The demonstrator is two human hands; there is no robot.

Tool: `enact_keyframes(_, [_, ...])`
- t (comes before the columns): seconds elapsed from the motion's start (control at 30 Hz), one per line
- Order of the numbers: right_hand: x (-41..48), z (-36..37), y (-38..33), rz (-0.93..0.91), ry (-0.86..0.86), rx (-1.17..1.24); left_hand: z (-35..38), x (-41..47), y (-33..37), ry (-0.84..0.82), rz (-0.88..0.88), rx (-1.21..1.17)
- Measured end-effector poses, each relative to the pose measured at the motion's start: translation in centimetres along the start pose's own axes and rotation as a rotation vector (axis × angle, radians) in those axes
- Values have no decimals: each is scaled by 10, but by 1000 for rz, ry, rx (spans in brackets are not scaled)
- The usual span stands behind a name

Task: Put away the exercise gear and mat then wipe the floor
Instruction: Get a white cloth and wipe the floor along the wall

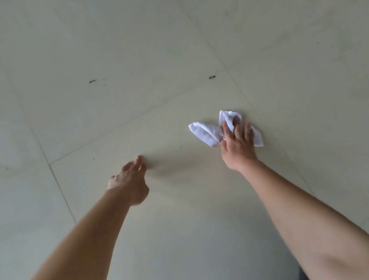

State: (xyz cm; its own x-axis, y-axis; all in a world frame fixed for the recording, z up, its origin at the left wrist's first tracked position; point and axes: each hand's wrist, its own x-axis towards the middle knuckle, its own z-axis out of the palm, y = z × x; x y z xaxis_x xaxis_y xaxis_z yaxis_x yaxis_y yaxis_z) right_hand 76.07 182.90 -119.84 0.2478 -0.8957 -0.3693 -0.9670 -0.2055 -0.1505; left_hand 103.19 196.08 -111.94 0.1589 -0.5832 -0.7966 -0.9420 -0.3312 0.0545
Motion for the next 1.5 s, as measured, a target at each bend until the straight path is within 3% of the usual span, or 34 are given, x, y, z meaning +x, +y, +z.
enact_keyframes(0.07, [31,-2,-35,-6,69,11,1,5,3,9,-22,-18])
enact_keyframes(0.13, [37,1,-85,-165,91,49,-2,5,7,12,-40,-53])
enact_keyframes(0.23, [14,7,-143,-451,-70,3,-3,3,8,7,-59,-61])
enact_keyframes(0.3, [24,1,-130,-587,-127,13,-3,0,7,-2,-73,-68])
enact_keyframes(0.37, [51,-15,-82,-646,-42,43,-3,0,8,-4,-70,-77])
enact_keyframes(0.43, [84,-33,-6,-448,154,105,-2,1,7,7,-68,-95])
enact_keyframes(0.5, [102,-55,70,-101,273,81,1,2,5,27,-56,-113])
enact_keyframes(0.6, [95,-72,113,453,157,132,4,4,1,61,-46,-163])
enact_keyframes(0.67, [85,-59,84,537,165,146,3,4,-1,71,-39,-190])
enact_keyframes(0.8, [37,-3,-25,66,279,173,6,4,-3,67,-47,-199])
enact_keyframes(0.87, [-2,20,-73,-245,191,141,6,4,-3,67,-52,-188])
enact_keyframes(0.93, [-34,28,-93,-483,-11,65,5,3,-1,63,-67,-188])
enact_keyframes(1.07, [-48,23,-38,-791,-159,-40,6,1,14,71,-150,-113])
enact_keyframes(1.13, [-32,11,11,-847,-173,-80,5,-1,33,78,-223,-68])
enact_keyframes(1.2, [-9,-17,53,-688,-94,-3,2,0,60,50,-269,-54])
enact_keyframes(1.27, [10,-55,90,-410,-26,128,-6,1,96,-11,-211,-72])
enact_keyframes(1.37, [33,-114,131,-57,-122,198,-45,-7,165,-21,-49,-14])
enact_keyframes(1.5, [59,-180,148,116,-84,521,-142,-21,248,90,88,191])
